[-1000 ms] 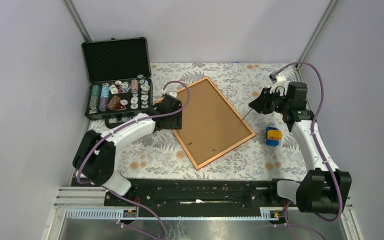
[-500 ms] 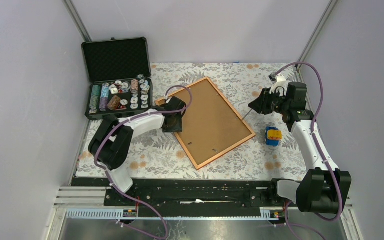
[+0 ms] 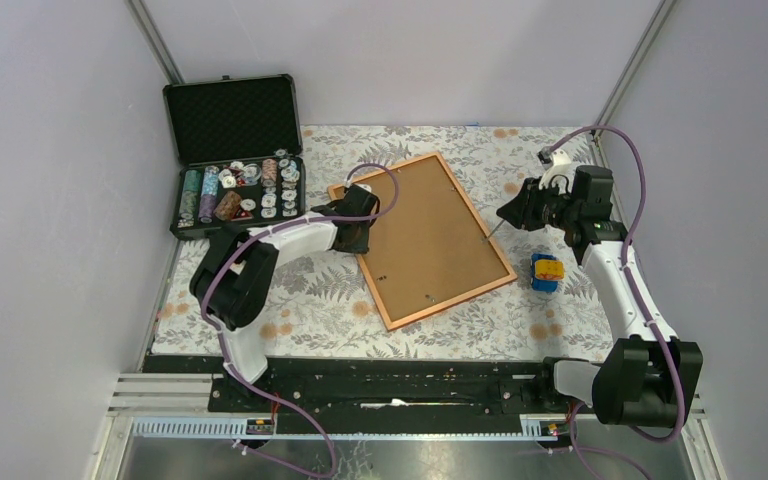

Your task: Take the photo out of the frame

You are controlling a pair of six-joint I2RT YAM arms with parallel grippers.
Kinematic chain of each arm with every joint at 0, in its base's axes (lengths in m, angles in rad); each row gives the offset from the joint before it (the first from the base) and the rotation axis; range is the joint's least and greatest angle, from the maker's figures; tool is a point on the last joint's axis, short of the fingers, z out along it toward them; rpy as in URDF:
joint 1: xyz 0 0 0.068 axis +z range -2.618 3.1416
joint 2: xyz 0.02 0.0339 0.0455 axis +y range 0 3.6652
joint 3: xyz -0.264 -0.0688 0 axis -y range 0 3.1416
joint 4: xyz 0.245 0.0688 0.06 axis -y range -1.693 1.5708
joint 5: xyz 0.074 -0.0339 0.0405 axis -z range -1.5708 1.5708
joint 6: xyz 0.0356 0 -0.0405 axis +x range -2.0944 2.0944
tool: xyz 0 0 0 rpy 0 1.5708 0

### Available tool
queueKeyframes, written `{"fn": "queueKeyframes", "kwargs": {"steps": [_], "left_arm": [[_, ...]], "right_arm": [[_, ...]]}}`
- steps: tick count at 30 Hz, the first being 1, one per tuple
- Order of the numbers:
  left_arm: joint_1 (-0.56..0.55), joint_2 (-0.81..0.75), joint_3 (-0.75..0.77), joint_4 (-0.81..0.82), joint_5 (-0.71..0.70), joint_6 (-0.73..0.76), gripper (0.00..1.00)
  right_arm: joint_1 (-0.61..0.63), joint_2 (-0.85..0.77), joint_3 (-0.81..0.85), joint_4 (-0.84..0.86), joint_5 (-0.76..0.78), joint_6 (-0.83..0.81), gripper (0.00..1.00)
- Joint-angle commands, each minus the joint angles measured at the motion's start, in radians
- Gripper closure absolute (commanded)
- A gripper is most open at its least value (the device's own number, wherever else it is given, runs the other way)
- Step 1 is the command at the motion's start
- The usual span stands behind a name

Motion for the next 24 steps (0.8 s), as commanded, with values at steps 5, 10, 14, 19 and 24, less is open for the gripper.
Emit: {"fn": "queueKeyframes", "kwargs": {"steps": [5, 10, 14, 19, 24], "left_arm": [[0.054, -0.046, -0.141, 0.007, -0.04, 0.335, 1.0], [0.111, -0.088, -0.182, 0.028, -0.031, 0.495, 1.0], [0.119, -0.088, -0.177, 0.001, 0.022, 0.509, 1.0], [0.125, -0.06, -0.152, 0.032, 0.005, 0.588, 1.0], [0.163, -0.075, -0.188, 0.143, 0.032, 0.751, 1.0]], "right_arm": [[-0.007, -0.034, -0.009, 0.048, -0.032, -0.001, 1.0], [-0.007, -0.032, -0.012, 0.052, -0.051, 0.002, 1.0], [-0.007, -0.033, -0.011, 0.052, -0.056, 0.004, 1.0], [-0.007, -0.038, -0.013, 0.052, -0.066, 0.006, 1.0], [-0.007, -0.041, -0.019, 0.055, -0.093, 0.012, 1.0]]}}
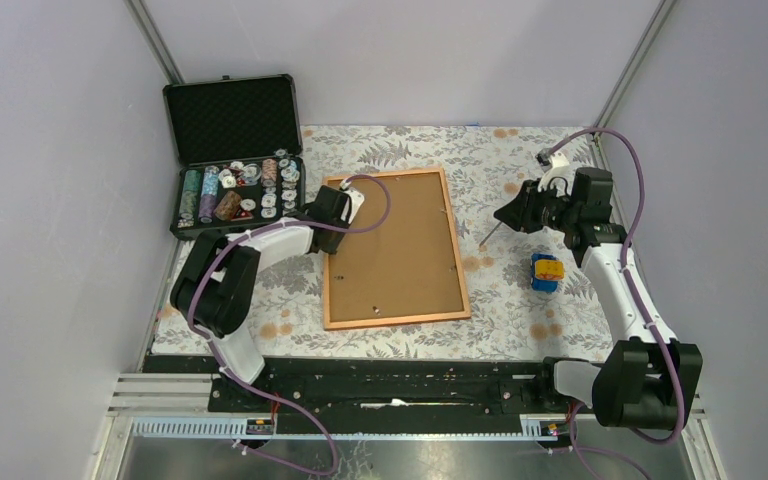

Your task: Take the photo out of the frame

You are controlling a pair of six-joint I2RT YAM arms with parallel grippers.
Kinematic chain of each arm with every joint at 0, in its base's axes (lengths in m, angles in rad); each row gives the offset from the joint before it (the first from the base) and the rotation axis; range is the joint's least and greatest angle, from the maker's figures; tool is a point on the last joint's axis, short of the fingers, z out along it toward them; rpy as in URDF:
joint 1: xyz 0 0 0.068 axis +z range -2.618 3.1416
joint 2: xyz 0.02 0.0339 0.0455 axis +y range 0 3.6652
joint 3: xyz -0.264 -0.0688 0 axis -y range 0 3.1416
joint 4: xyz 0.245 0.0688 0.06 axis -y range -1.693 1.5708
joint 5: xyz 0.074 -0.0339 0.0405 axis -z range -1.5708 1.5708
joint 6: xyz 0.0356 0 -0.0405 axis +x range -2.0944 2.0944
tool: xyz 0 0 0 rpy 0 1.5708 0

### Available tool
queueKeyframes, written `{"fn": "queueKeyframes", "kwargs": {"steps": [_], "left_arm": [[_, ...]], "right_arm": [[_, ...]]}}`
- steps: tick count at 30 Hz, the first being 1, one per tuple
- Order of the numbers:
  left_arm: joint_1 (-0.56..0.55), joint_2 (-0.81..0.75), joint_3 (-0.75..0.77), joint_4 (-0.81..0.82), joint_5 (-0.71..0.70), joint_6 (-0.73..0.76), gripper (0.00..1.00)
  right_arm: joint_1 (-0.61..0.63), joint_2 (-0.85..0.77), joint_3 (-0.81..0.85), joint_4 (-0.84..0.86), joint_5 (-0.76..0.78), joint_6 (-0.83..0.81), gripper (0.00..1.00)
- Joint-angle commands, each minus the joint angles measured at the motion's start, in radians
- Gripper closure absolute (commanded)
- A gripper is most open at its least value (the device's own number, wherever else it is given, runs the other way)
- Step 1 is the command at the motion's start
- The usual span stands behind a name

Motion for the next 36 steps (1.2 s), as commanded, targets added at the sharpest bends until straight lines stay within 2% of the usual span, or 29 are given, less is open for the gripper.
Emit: {"fn": "queueKeyframes", "kwargs": {"steps": [1, 4, 9, 11, 13, 15, 18, 19, 21, 22, 23, 25, 27, 32, 36], "left_arm": [[0.042, 0.017, -0.046, 0.021, 0.022, 0.21, 1.0], [0.043, 0.051, -0.019, 0.01, 0.029, 0.231, 1.0], [0.034, 0.063, 0.002, -0.062, 0.12, 0.151, 1.0], [0.029, 0.04, -0.002, -0.076, 0.135, 0.118, 0.96], [0.04, 0.002, 0.009, -0.09, 0.132, 0.103, 0.82], [0.074, -0.049, 0.044, -0.126, 0.189, 0.096, 0.69], [0.126, -0.156, 0.117, -0.195, 0.38, 0.112, 0.39], [0.133, -0.198, 0.136, -0.213, 0.449, 0.123, 0.33], [0.134, -0.286, 0.164, -0.226, 0.589, 0.127, 0.3], [0.134, -0.324, 0.173, -0.226, 0.659, 0.136, 0.1], [0.133, -0.354, 0.182, -0.227, 0.74, 0.13, 0.06], [0.12, -0.4, 0.189, -0.205, 0.862, 0.092, 0.04], [0.085, -0.436, 0.172, -0.15, 0.919, 0.036, 0.03], [-0.065, -0.455, 0.137, -0.03, 0.903, -0.028, 0.03], [-0.15, -0.409, 0.14, 0.046, 0.913, -0.107, 0.08]], "right_arm": [[-0.006, -0.031, -0.001, 0.04, -0.06, 0.014, 1.0], [-0.006, -0.025, -0.001, 0.044, -0.07, 0.018, 1.0], [-0.006, -0.031, -0.006, 0.044, -0.076, 0.021, 1.0], [-0.006, -0.032, -0.007, 0.046, -0.08, 0.022, 1.0], [-0.006, -0.032, -0.006, 0.049, -0.087, 0.028, 1.0], [-0.006, -0.031, -0.005, 0.051, -0.106, 0.039, 1.0], [-0.006, -0.029, 0.005, 0.062, -0.155, 0.07, 1.0], [-0.005, -0.025, 0.01, 0.073, -0.181, 0.086, 1.0], [0.002, -0.016, 0.022, 0.095, -0.236, 0.13, 1.0], [0.007, -0.008, 0.03, 0.108, -0.266, 0.159, 1.0], [0.017, 0.0, 0.041, 0.122, -0.291, 0.187, 1.0], [0.049, 0.017, 0.069, 0.143, -0.328, 0.249, 1.0], [0.117, 0.033, 0.101, 0.151, -0.337, 0.275, 1.0], [0.27, 0.076, 0.147, 0.214, -0.326, 0.327, 1.0], [0.336, 0.132, 0.163, 0.309, -0.326, 0.412, 1.0]]}}
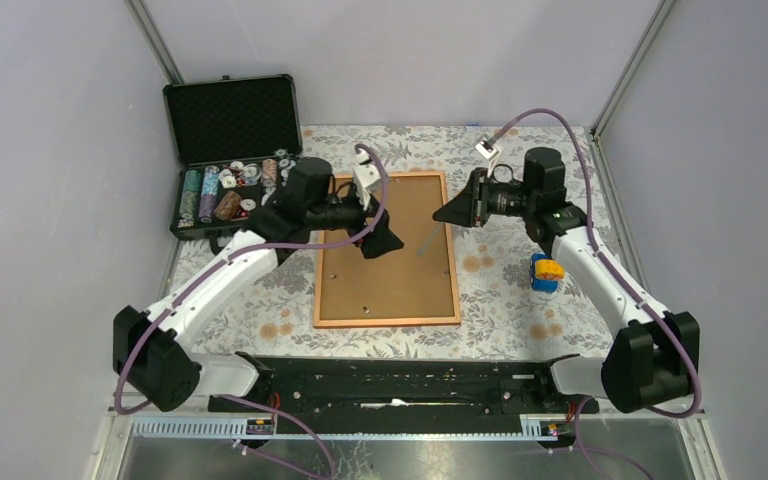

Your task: Take the photo out of the frame

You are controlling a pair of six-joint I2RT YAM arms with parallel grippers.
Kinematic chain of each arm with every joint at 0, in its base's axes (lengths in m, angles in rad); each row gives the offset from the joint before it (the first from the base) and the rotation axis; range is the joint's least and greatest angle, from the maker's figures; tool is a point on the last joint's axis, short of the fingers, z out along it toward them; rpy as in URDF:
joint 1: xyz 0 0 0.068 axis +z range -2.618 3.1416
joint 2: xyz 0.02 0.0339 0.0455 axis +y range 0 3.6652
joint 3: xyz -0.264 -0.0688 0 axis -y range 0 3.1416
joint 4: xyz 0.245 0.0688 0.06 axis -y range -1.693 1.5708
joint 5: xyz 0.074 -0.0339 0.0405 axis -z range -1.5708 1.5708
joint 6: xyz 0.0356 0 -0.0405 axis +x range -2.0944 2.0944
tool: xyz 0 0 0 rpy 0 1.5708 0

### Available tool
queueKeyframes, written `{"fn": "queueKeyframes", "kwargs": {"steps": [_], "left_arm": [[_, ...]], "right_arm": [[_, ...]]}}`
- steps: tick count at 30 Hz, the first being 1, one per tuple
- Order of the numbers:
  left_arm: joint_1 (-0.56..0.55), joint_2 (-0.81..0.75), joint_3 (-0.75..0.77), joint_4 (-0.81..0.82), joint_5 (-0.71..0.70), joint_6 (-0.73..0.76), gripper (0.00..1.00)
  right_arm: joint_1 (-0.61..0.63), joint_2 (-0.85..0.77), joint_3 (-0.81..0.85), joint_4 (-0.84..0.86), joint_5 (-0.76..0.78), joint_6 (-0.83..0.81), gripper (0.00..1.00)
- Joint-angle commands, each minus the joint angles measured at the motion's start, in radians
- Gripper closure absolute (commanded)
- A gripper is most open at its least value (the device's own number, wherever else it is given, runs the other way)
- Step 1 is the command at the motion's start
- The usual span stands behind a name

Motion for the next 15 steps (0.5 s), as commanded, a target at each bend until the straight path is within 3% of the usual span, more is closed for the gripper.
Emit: {"fn": "queueKeyframes", "kwargs": {"steps": [1, 6, 10, 11, 12, 13, 15], "left_arm": [[-0.089, 0.059, -0.003, 0.114, 0.038, -0.096, 0.09], [-0.183, 0.098, -0.008, 0.125, 0.003, -0.116, 0.16], [-0.19, 0.117, -0.039, 0.169, -0.048, -0.162, 0.28], [-0.19, 0.12, -0.041, 0.168, -0.047, -0.157, 0.36], [-0.19, 0.12, -0.042, 0.166, -0.038, -0.151, 0.51], [-0.189, 0.115, -0.044, 0.165, -0.018, -0.139, 0.65], [-0.189, 0.11, -0.05, 0.152, 0.023, -0.104, 0.85]], "right_arm": [[0.057, 0.06, 0.06, 0.137, -0.037, 0.117, 1.0], [0.091, 0.076, 0.068, 0.164, -0.022, 0.148, 1.0], [0.102, 0.051, 0.04, 0.212, -0.036, 0.198, 0.96], [0.103, 0.043, 0.035, 0.214, -0.043, 0.203, 0.94], [0.104, 0.031, 0.028, 0.212, -0.054, 0.208, 0.92], [0.103, 0.022, 0.023, 0.197, -0.063, 0.203, 0.86], [0.103, 0.005, 0.024, 0.126, -0.071, 0.158, 0.75]]}}
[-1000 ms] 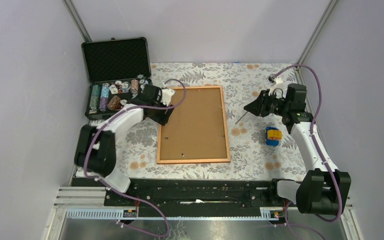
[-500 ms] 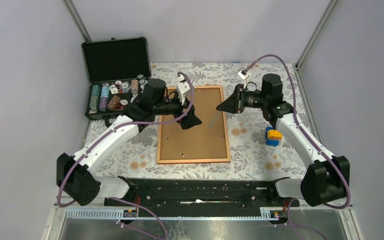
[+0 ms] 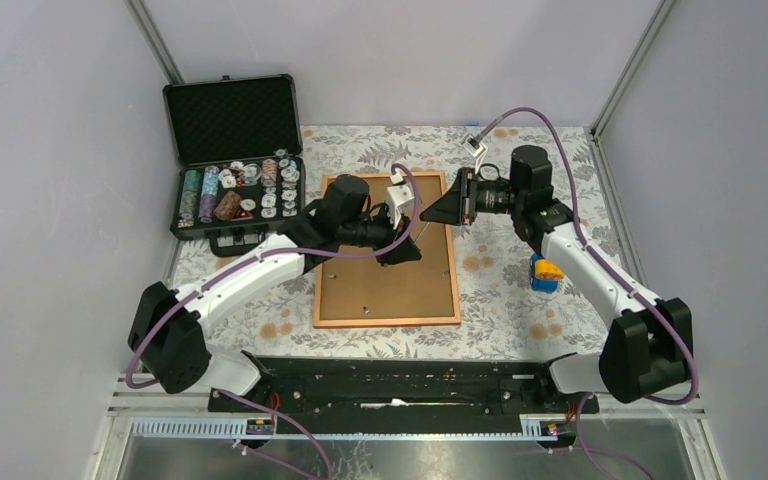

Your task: Take the photo out of the frame

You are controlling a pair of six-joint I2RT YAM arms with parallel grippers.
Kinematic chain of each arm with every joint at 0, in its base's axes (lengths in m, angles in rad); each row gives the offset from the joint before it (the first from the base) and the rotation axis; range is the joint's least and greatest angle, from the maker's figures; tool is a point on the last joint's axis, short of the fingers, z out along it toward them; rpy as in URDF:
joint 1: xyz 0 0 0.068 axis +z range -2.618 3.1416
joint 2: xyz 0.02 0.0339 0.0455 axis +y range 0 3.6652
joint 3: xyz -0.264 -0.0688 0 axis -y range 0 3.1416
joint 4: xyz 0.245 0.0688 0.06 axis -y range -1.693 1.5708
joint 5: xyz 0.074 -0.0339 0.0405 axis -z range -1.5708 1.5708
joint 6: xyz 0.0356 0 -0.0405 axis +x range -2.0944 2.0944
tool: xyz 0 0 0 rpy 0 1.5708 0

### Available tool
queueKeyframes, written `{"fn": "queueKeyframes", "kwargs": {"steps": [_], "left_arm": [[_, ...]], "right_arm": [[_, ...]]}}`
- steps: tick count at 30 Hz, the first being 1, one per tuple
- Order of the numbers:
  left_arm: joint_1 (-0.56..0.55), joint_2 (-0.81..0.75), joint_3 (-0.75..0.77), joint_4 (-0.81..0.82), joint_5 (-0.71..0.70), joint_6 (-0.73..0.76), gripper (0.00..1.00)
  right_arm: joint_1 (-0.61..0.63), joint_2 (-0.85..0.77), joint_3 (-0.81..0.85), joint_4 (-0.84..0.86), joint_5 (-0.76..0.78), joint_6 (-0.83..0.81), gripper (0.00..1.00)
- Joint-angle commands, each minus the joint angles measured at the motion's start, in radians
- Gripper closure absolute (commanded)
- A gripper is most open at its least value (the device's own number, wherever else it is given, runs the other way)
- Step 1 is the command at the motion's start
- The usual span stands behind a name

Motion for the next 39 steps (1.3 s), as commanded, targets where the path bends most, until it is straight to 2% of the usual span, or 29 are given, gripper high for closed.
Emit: {"fn": "queueKeyframes", "kwargs": {"steps": [1, 2, 3, 4, 8, 11, 16, 19, 22, 29, 33, 37, 38, 39], "left_arm": [[0.002, -0.015, -0.011, 0.046, 0.054, 0.044, 0.95], [0.002, -0.018, -0.017, 0.035, 0.064, 0.067, 1.0], [0.003, -0.021, -0.021, 0.018, 0.07, 0.093, 1.0], [0.001, -0.026, -0.03, 0.007, 0.075, 0.112, 1.0], [0.002, -0.046, -0.058, -0.02, 0.091, 0.158, 1.0], [0.002, -0.054, -0.066, -0.026, 0.107, 0.18, 1.0], [0.001, -0.043, -0.068, -0.026, 0.107, 0.18, 1.0], [-0.001, -0.042, -0.075, -0.015, 0.109, 0.171, 1.0], [-0.011, -0.04, -0.075, -0.011, 0.113, 0.169, 1.0], [-0.032, -0.029, -0.064, -0.011, 0.109, 0.171, 1.0], [-0.035, -0.029, -0.059, -0.01, 0.099, 0.17, 1.0], [-0.035, -0.03, -0.057, -0.01, 0.091, 0.167, 1.0], [-0.035, -0.03, -0.057, -0.011, 0.09, 0.165, 1.0], [-0.035, -0.028, -0.055, -0.01, 0.085, 0.162, 0.94]], "right_arm": [[0.01, -0.076, 0.009, -0.06, -0.052, -0.043, 0.67], [0.01, -0.081, 0.022, -0.115, -0.046, -0.088, 0.58], [0.01, -0.082, 0.038, -0.2, -0.034, -0.135, 0.47], [0.01, -0.082, 0.056, -0.267, -0.021, -0.186, 0.41], [0.01, -0.047, 0.15, -0.538, -0.01, -0.35, 0.37], [0.01, -0.007, 0.202, -0.683, -0.029, -0.45, 0.4], [0.021, 0.019, 0.236, -0.787, -0.054, -0.533, 0.44], [0.028, 0.017, 0.234, -0.798, -0.03, -0.539, 0.45], [0.03, 0.017, 0.242, -0.796, -0.003, -0.538, 0.53], [0.046, 0.027, 0.254, -0.787, -0.009, -0.52, 0.54], [0.055, 0.022, 0.246, -0.789, -0.009, -0.519, 0.67], [0.064, 0.013, 0.232, -0.788, -0.005, -0.525, 0.73], [0.067, 0.011, 0.231, -0.788, 0.001, -0.527, 0.81], [0.069, 0.01, 0.232, -0.789, 0.009, -0.529, 0.9]]}}
